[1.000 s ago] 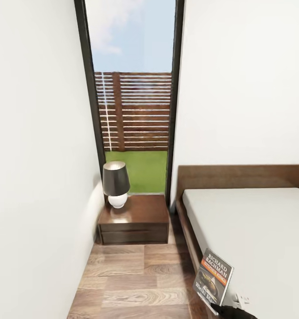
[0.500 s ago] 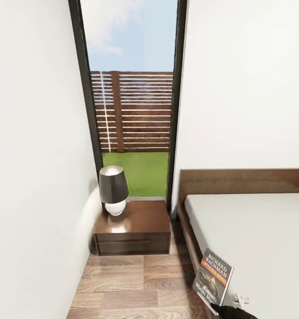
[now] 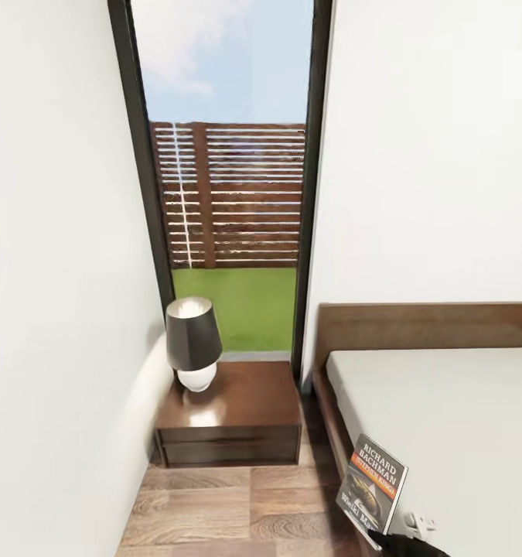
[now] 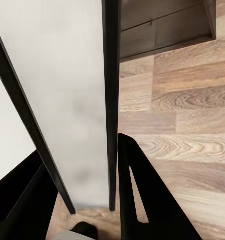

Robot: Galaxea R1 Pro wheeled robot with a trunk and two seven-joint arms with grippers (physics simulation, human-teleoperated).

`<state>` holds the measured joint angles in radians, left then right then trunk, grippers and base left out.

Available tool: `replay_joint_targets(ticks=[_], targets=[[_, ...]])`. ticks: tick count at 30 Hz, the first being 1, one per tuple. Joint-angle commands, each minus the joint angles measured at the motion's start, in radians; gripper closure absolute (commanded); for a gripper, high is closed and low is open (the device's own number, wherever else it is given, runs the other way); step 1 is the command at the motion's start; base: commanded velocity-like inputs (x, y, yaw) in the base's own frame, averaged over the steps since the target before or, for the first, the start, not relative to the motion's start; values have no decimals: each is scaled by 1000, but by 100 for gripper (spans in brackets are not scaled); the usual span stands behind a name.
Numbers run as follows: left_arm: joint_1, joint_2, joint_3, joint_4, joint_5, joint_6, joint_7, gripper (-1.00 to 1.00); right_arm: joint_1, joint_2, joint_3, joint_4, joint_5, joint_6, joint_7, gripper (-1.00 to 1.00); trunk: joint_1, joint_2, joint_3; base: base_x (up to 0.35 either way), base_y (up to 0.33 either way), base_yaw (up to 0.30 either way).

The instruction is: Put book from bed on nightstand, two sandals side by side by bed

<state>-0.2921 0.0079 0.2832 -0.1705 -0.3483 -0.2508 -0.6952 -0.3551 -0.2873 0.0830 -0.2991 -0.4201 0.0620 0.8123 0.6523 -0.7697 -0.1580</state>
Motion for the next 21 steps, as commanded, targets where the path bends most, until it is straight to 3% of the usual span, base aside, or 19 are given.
replay_joint_targets(ticks=[1,21], targets=[[-1,0,8,0,-11,-5,-3,-100,-1,-1,6,-1,-13,7,1,100,1,-1,-2,327,0,0],[-1,0,8,0,-11,-5,-3,-100,-1,-1,6,-1,-13,6,1,100,1,-1,-2,327,0,0]])
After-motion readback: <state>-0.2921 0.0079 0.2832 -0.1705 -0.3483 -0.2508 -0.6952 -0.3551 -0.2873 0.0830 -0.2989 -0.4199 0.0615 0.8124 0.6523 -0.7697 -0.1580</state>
